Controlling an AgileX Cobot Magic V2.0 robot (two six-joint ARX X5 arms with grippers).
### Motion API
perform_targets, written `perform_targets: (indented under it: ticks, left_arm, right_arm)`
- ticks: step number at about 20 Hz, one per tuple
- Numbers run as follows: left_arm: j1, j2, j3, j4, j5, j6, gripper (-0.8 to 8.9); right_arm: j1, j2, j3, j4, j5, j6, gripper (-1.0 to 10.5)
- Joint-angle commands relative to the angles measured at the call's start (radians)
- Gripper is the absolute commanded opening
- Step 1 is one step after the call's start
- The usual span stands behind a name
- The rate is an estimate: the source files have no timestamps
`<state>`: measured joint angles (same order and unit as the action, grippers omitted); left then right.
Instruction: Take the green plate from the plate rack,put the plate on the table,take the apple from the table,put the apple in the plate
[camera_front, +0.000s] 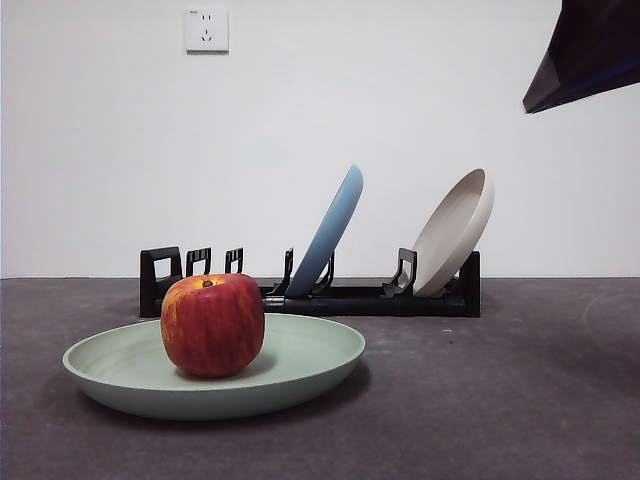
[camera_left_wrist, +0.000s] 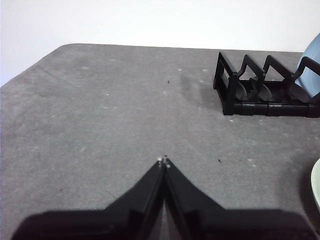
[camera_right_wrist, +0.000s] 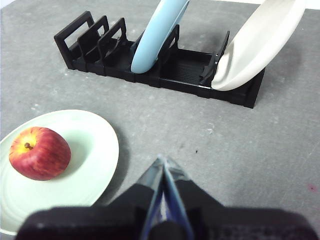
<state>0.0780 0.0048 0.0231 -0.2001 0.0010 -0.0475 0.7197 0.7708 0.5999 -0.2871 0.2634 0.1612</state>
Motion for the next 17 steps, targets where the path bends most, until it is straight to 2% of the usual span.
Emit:
perform_targets:
  ticks: [1, 15, 17]
  left_arm:
    - [0.004, -0.003, -0.015, 0.005, 0.003, -0.009, -0.03]
    - [0.004, -0.003, -0.015, 0.005, 0.003, -0.009, -0.03]
    - [0.004, -0.003, -0.015, 0.005, 0.003, -0.009, -0.03]
  right_arm:
    - [0.001, -0.002, -0.005, 0.009, 0.002, 0.006, 0.0]
    - [0.000, -0.030, -0.005, -0.006, 0.006, 0.004, 0.0]
    - [-0.021, -0.070, -0.006, -0.013, 0.062, -0.074, 0.0]
